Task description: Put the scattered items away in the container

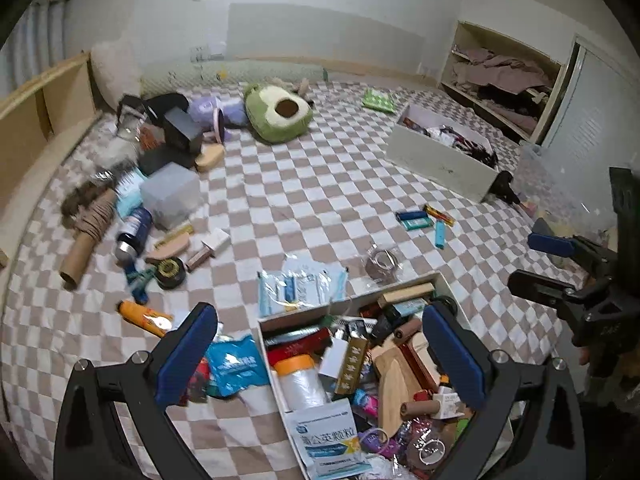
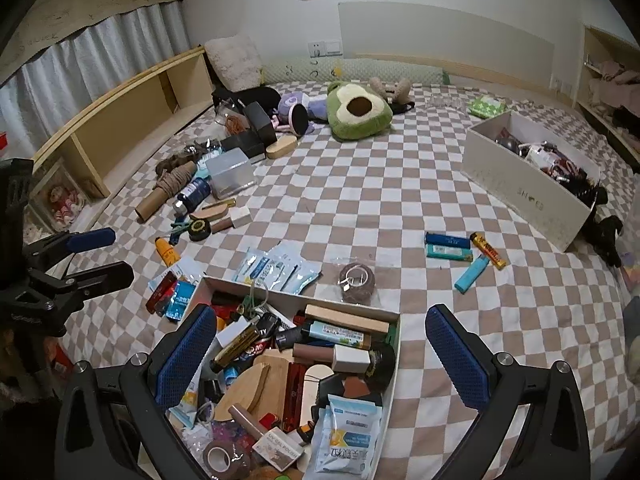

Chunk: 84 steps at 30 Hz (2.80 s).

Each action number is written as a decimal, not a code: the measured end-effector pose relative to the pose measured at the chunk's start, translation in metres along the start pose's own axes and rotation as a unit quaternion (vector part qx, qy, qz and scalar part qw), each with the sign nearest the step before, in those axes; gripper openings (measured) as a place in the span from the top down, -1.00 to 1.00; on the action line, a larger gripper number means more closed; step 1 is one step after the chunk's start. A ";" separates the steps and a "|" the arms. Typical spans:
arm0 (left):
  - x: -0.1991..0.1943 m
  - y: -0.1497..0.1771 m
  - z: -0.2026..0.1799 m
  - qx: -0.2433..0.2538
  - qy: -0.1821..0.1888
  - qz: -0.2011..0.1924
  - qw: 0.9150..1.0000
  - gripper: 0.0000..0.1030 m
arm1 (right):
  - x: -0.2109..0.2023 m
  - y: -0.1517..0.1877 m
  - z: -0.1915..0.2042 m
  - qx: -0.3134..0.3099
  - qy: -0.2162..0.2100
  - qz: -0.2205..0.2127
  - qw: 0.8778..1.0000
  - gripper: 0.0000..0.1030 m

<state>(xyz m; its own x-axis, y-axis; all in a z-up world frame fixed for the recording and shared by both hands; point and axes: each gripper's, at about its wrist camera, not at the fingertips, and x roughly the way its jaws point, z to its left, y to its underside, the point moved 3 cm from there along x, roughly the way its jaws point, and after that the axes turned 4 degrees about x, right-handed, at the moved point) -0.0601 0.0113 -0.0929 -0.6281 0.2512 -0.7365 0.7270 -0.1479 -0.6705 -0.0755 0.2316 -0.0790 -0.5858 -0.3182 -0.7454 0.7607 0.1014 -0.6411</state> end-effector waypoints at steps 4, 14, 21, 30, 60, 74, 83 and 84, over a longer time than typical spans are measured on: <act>-0.015 -0.006 0.002 -0.007 -0.002 -0.020 1.000 -1.00 | -0.016 -0.007 0.002 0.001 0.000 -0.017 1.000 -1.00; -0.049 -0.011 -0.014 0.016 -0.019 -0.045 0.999 -1.00 | -0.055 -0.006 0.016 -0.009 -0.001 -0.051 0.999 -1.00; -0.075 -0.008 -0.024 0.013 -0.036 -0.064 0.997 -1.00 | -0.070 0.008 0.032 -0.030 -0.001 -0.058 0.998 -1.00; -0.099 0.007 -0.033 0.004 -0.038 -0.070 0.997 -1.00 | -0.090 0.021 0.034 -0.026 -0.002 -0.080 0.996 -1.00; -0.103 0.067 -0.066 0.037 -0.069 -0.046 0.996 -1.00 | -0.107 0.061 0.045 -0.063 0.019 -0.096 0.993 -1.00; -0.106 0.068 -0.066 0.039 -0.067 -0.051 0.996 -1.00 | -0.106 0.063 0.045 -0.070 0.026 -0.093 0.993 -1.00; -0.105 0.068 -0.066 0.039 -0.070 -0.048 0.996 -1.00 | -0.106 0.064 0.044 -0.070 0.026 -0.093 0.993 -1.00; -0.105 0.069 -0.066 0.039 -0.070 -0.048 0.996 -1.00 | -0.107 0.064 0.043 -0.069 0.026 -0.094 0.993 -1.00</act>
<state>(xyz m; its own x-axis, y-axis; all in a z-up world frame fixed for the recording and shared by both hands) 0.0740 0.0377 -0.0556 -0.7303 0.1327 -0.6702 0.6412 -0.2052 -0.7394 0.0475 0.2312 -0.0325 -0.7296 -0.2946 -0.6171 0.5937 0.1748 -0.7855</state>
